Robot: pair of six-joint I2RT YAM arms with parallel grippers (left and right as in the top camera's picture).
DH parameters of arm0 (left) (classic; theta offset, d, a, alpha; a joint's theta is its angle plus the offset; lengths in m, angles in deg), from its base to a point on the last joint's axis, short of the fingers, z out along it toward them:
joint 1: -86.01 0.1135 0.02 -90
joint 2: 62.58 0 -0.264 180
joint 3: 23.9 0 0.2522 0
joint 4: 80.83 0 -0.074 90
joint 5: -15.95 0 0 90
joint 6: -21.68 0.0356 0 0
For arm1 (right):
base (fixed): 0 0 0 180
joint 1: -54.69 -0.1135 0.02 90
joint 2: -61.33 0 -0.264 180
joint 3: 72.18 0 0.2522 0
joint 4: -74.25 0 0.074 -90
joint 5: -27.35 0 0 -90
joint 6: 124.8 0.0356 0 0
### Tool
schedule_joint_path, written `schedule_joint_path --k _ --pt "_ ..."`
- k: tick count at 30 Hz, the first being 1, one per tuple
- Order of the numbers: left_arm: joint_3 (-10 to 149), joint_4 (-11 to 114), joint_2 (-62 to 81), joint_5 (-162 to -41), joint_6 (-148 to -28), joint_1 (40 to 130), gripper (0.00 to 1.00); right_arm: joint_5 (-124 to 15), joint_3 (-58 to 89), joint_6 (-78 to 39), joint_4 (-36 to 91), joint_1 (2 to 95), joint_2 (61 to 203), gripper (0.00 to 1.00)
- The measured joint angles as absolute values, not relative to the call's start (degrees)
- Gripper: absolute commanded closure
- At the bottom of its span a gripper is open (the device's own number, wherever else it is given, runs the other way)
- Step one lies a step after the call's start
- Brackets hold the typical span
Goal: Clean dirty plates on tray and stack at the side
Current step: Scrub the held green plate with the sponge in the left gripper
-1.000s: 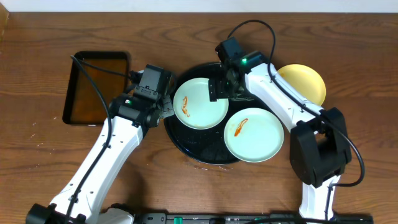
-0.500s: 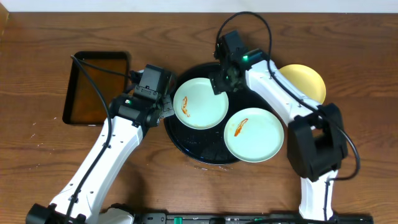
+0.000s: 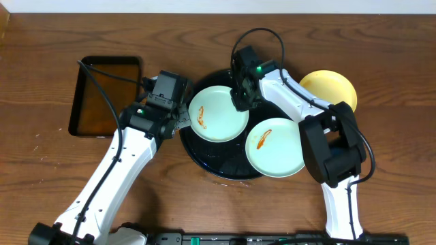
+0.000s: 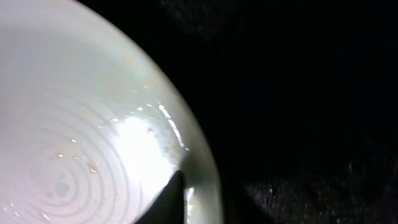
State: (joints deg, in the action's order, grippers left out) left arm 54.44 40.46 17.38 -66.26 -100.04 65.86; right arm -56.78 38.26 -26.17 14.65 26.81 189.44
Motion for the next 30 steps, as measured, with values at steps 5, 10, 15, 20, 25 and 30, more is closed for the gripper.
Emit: schedule_joint_path --k 5,10,15,20,25,30 --pt "54.44 40.94 17.54 -67.07 -100.07 65.86 0.92 -56.56 38.83 -24.51 13.10 26.86 189.44 0.99" --pt "54.44 44.00 19.50 -70.30 -100.07 65.84 0.92 -55.78 38.99 -23.00 11.94 26.86 189.44 0.99" --pt "54.44 49.51 24.40 -74.00 -100.07 65.86 0.92 -55.60 39.01 -20.91 11.78 26.81 189.44 0.99" --pt "54.41 57.34 31.55 -81.36 -100.07 65.58 0.92 -55.40 39.01 -19.00 12.86 26.79 189.44 0.98" --pt "54.39 63.04 39.22 -84.68 -102.91 65.27 0.92 -55.43 39.01 -17.36 13.20 26.60 189.44 0.98" --pt "54.22 68.46 44.60 -88.99 -105.09 65.21 0.92 -56.08 39.01 -15.86 13.45 26.60 189.44 0.98"
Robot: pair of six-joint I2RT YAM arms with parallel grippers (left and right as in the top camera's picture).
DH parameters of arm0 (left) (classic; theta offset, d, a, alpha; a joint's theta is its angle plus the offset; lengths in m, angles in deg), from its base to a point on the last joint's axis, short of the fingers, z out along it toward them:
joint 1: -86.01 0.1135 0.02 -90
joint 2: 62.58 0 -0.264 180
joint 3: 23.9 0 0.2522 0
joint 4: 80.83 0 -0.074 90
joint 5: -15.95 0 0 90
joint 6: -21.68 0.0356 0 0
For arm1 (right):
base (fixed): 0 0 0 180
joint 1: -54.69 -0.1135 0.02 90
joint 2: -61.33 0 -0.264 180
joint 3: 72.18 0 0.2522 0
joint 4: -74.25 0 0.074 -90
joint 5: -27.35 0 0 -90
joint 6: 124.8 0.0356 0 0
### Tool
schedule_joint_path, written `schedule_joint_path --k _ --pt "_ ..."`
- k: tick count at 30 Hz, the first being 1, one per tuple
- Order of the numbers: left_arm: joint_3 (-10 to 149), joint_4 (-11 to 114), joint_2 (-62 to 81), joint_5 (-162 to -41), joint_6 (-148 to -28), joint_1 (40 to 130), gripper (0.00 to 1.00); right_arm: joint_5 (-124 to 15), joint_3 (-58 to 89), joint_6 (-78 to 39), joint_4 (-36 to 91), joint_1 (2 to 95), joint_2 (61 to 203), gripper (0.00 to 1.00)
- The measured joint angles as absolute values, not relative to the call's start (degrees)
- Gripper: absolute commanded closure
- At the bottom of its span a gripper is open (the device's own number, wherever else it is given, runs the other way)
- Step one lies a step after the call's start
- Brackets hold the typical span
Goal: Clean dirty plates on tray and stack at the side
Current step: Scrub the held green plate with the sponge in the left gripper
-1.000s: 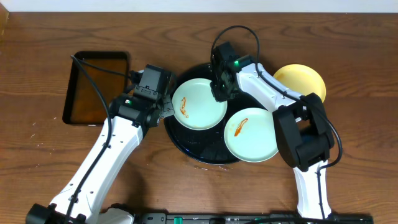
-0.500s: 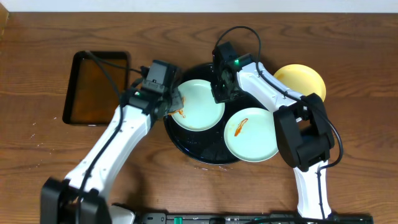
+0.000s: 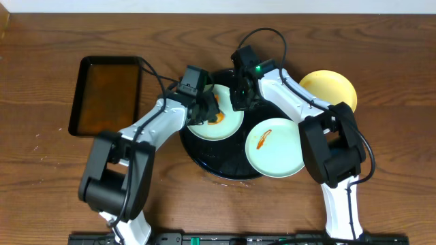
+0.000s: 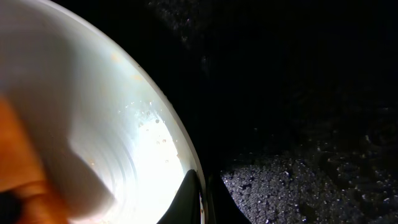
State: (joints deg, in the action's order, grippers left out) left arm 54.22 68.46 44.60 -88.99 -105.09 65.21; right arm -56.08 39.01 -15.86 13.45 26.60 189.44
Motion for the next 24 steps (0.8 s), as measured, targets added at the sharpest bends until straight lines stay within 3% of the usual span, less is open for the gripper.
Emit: schedule_joint_path --k 12,24 --pt "54.17 70.30 45.56 -91.61 -106.03 64.03 0.92 -56.96 38.86 -14.83 14.49 26.49 189.44 0.98" --pt "55.48 66.95 47.68 -84.92 -105.38 63.68 0.92 -57.00 38.59 -14.81 14.80 26.49 189.44 0.98"
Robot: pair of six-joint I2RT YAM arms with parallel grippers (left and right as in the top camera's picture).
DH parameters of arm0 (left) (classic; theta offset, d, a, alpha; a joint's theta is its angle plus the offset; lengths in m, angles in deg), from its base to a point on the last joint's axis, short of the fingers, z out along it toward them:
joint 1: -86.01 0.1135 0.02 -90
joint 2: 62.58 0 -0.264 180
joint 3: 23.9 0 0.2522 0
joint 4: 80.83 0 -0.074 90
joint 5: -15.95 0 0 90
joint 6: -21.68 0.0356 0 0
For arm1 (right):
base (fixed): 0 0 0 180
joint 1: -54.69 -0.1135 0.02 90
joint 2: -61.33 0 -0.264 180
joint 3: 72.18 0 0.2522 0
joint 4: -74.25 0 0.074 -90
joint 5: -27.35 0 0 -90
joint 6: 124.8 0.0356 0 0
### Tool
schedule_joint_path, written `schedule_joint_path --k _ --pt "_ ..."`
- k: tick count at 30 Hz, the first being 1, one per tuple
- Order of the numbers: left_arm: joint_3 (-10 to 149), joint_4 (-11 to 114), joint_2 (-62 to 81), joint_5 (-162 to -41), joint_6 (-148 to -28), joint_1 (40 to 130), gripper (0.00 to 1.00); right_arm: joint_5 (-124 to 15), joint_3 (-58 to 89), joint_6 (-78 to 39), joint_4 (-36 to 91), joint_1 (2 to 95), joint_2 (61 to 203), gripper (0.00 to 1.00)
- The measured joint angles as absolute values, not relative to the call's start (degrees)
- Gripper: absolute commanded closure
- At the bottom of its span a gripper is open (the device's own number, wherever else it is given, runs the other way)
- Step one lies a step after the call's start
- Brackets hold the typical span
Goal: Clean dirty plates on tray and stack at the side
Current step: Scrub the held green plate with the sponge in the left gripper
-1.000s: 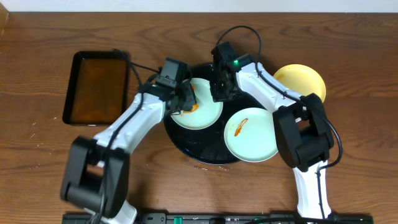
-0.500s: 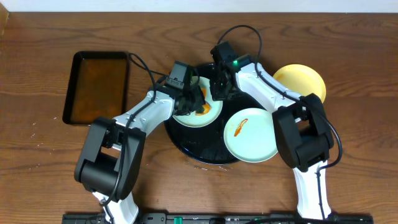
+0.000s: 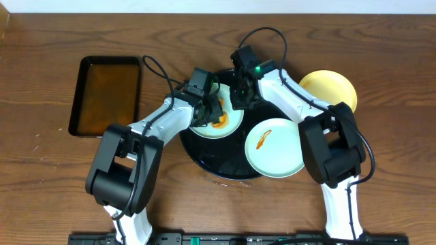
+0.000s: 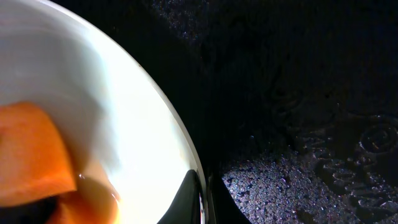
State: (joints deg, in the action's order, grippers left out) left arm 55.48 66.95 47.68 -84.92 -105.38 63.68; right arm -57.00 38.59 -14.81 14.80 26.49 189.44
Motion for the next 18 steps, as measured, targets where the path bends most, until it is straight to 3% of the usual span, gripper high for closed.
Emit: schedule_joint_path --k 18 --pt "55.22 59.76 44.33 -65.23 -96.33 65.23 0.92 -56.96 38.33 -14.79 15.24 26.49 189.44 0.98"
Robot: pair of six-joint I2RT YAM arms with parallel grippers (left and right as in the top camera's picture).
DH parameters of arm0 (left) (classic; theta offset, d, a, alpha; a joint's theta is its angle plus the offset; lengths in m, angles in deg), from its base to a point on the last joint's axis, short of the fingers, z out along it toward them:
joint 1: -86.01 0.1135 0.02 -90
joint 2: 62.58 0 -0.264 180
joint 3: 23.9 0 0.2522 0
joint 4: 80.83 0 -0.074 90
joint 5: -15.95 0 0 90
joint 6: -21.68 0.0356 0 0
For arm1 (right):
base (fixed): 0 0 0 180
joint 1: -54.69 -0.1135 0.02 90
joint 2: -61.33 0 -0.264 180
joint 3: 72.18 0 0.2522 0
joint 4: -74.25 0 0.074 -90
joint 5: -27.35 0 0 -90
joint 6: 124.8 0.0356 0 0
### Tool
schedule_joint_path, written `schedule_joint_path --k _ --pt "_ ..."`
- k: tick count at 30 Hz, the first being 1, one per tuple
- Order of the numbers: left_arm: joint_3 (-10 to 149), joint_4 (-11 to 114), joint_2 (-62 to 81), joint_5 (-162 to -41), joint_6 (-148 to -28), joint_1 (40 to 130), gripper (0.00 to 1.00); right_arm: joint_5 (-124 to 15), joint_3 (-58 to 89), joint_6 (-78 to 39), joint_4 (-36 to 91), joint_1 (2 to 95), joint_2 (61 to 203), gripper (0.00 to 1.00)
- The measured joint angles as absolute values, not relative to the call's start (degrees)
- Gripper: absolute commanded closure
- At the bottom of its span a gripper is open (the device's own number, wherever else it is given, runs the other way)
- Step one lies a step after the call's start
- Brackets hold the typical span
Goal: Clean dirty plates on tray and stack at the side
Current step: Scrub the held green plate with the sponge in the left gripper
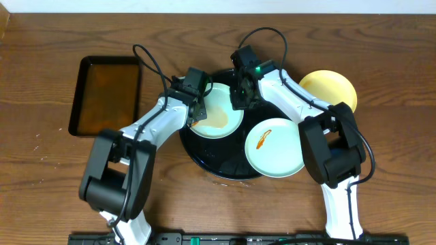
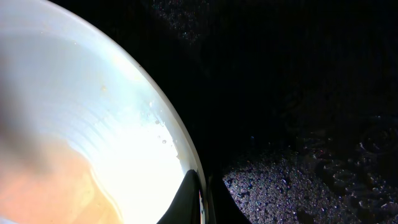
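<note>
A pale green plate [image 1: 225,109] lies on the far left part of the round black tray [image 1: 211,160] and carries a faint orange smear. My right gripper [image 1: 238,102] is shut on its right rim. In the right wrist view the gripper [image 2: 202,196] pinches that rim, with the plate [image 2: 112,112] to the left and the tray [image 2: 298,93] to the right. At the plate's left rim, my left gripper [image 1: 194,112] is shut on an orange sponge [image 1: 193,123], of which only a sliver shows. A second pale green plate [image 1: 274,146] with an orange streak lies on the tray's right side.
A yellow plate [image 1: 330,88] sits on the wooden table right of the tray. At the far left lies a brown rectangular tray [image 1: 105,95]. The arms' cables arch over the back of the round tray.
My left gripper and the sponge were over the middle of the held plate and are now at its left rim. A pale orange smear lies where the sponge was. The right gripper has not moved.
At first the left gripper was off the plate's left side, and the plate bore a narrow orange streak. Then the sponge was on the plate, later at its middle. Now it is at the left rim, the streak spread thin. My right gripper stayed at the rim.
</note>
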State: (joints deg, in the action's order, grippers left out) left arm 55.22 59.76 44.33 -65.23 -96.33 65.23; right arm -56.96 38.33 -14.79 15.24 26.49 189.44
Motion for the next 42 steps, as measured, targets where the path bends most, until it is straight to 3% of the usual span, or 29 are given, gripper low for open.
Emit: schedule_joint_path --k 9,21,42 --pt "55.05 65.80 40.20 -69.27 -96.68 64.51 0.92 -56.93 38.22 -14.79 15.50 26.49 189.44 0.98" --pt "55.03 75.76 48.77 -74.80 -101.20 62.74 0.92 -56.91 38.16 -14.79 15.57 26.49 189.42 0.99" --pt "54.92 62.23 42.65 -67.02 -95.34 68.97 0.92 -55.99 37.65 -14.61 17.40 25.42 189.31 0.98"
